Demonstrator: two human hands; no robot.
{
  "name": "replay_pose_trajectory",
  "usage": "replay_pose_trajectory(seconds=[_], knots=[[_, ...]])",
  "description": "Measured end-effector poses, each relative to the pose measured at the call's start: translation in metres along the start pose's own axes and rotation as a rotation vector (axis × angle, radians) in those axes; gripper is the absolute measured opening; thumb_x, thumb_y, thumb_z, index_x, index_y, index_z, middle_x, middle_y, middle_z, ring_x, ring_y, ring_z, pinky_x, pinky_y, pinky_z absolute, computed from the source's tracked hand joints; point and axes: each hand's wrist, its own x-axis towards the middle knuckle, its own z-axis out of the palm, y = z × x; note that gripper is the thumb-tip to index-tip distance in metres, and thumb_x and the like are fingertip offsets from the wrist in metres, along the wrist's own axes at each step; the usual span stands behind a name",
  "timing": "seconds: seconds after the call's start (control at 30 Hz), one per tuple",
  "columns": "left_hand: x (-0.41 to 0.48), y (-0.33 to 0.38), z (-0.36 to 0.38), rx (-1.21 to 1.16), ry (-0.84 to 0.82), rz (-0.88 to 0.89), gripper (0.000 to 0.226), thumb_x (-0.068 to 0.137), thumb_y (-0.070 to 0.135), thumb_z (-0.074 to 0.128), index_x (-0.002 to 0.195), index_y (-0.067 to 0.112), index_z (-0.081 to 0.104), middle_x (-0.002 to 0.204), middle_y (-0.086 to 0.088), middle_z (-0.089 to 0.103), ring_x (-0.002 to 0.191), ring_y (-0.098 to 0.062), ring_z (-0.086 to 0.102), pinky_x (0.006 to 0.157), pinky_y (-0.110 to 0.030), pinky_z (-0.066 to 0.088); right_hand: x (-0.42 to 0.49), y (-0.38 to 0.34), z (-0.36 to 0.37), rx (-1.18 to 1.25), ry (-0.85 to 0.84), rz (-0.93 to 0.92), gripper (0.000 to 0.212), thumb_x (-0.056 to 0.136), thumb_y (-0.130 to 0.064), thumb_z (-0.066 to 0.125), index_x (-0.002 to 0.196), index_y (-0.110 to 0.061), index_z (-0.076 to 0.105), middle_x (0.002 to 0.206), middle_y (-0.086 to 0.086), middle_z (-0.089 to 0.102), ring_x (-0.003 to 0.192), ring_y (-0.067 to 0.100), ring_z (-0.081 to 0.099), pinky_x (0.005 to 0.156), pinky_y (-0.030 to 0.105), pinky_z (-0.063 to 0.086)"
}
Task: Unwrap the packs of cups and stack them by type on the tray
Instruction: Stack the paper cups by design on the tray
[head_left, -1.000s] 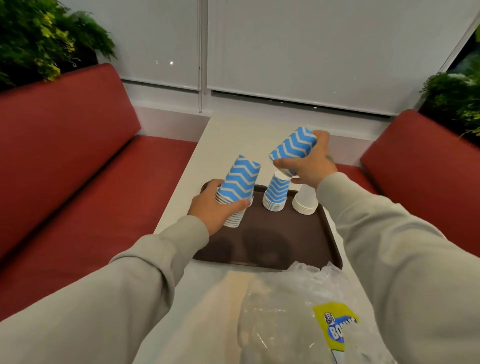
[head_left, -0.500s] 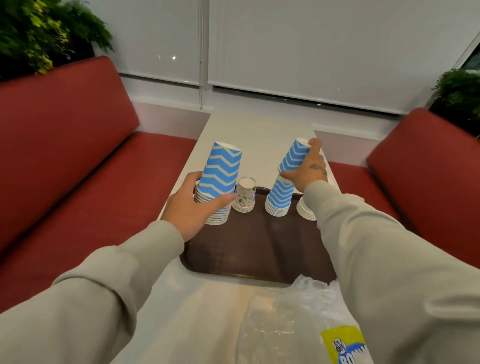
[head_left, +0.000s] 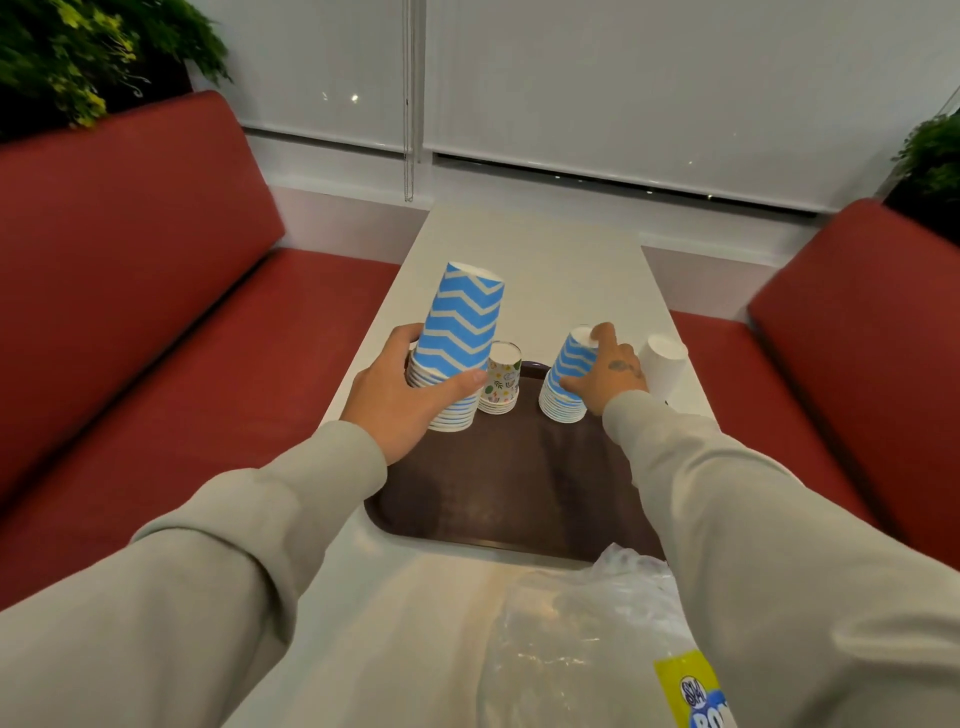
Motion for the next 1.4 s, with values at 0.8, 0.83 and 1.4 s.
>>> replay_pose_trajectory(seconds=[0.8, 0.83, 1.4], knots=[[0.0, 0.018, 0.029, 0.108, -0.088, -0.036, 0.072, 0.069, 0.042, 0.087, 0.128, 0.024, 0.05, 0.11, 0.008, 0.062, 0.092, -0.008, 0.063, 0.072, -0.015, 0.047, -0.079, -0.065, -0.04, 0.68, -0.428, -0.092, 0.087, 0.067, -0.021, 0.092, 0.132, -0.031, 0.035, 0.118, 0.001, 0.065, 0.101, 0.021, 0.07, 0.074, 0.05, 0.062], [0.0, 0.017, 0.03, 0.106, -0.086, -0.032, 0.069, 0.069, 0.042, 0.087, 0.126, 0.024, 0.052, 0.108, 0.008, 0.064, 0.091, -0.008, 0.064, 0.072, -0.015, 0.048, -0.077, -0.065, -0.04, 0.675, -0.425, -0.089, 0.087, 0.067, -0.02, 0.092, 0.132, -0.031, 0.035, 0.119, 0.001, 0.064, 0.103, 0.02, 0.069, 0.075, 0.05, 0.062], [0.002, 0.014, 0.032, 0.087, -0.071, -0.058, 0.051, 0.074, 0.035, 0.082, 0.115, 0.028, 0.052, 0.101, 0.009, 0.065, 0.085, -0.005, 0.062, 0.067, -0.016, 0.047, -0.069, -0.067, -0.042, 0.689, -0.342, -0.139, 0.089, 0.073, -0.019, 0.087, 0.138, -0.03, 0.029, 0.112, 0.0, 0.068, 0.093, 0.011, 0.07, 0.065, 0.025, 0.057]])
